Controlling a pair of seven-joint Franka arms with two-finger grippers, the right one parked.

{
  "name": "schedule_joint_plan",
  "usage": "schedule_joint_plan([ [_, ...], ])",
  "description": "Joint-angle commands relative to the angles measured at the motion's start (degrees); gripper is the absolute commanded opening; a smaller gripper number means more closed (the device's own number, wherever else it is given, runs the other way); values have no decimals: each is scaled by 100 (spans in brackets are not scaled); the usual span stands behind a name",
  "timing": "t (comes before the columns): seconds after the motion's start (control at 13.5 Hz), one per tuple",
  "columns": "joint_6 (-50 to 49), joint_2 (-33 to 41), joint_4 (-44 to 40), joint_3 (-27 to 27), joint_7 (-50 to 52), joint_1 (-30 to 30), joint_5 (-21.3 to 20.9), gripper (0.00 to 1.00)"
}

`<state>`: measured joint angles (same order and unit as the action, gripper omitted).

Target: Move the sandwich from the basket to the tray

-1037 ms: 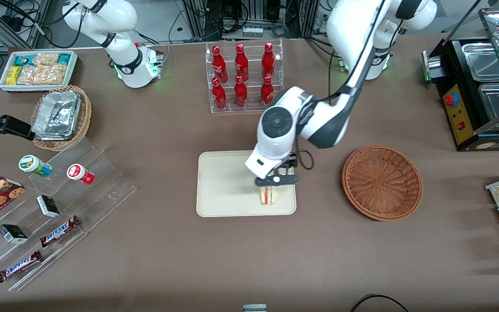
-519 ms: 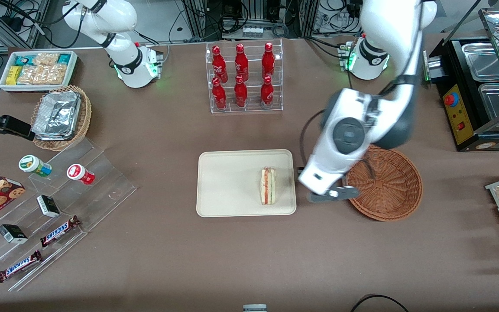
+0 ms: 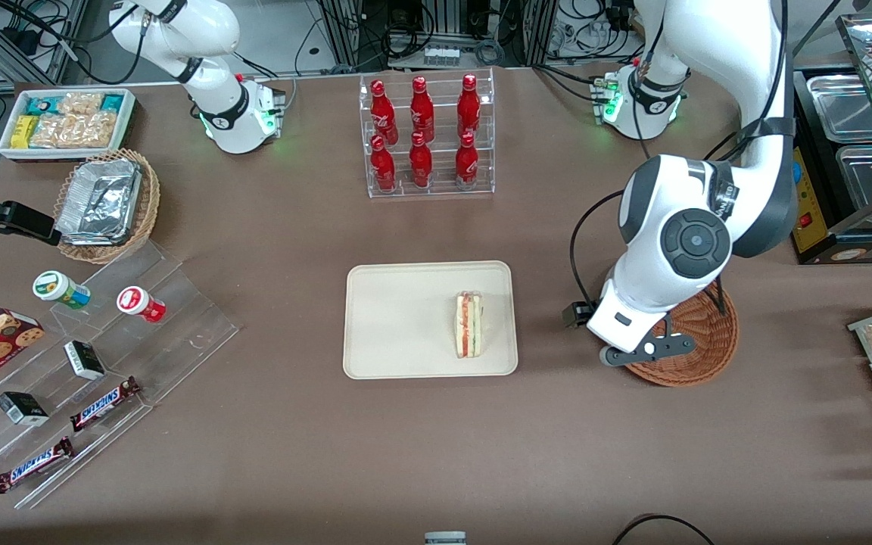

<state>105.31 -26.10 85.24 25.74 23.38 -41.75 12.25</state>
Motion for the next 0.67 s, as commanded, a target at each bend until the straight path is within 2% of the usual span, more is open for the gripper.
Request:
schedule_joint_plan([
  [0.0,-247,350,46,-137,-35,434,58,100],
  [0.07,-343,446,-103,-687,-97,805,6,100],
  [0.3,-528,596,-271,-1035,-631,1317,-353,100],
  [0.44,-800,833,-271,-1560,-783,1948,-495,100],
  [0.59,-1177,1096,-271,-1773,-940,2336,-740,100],
])
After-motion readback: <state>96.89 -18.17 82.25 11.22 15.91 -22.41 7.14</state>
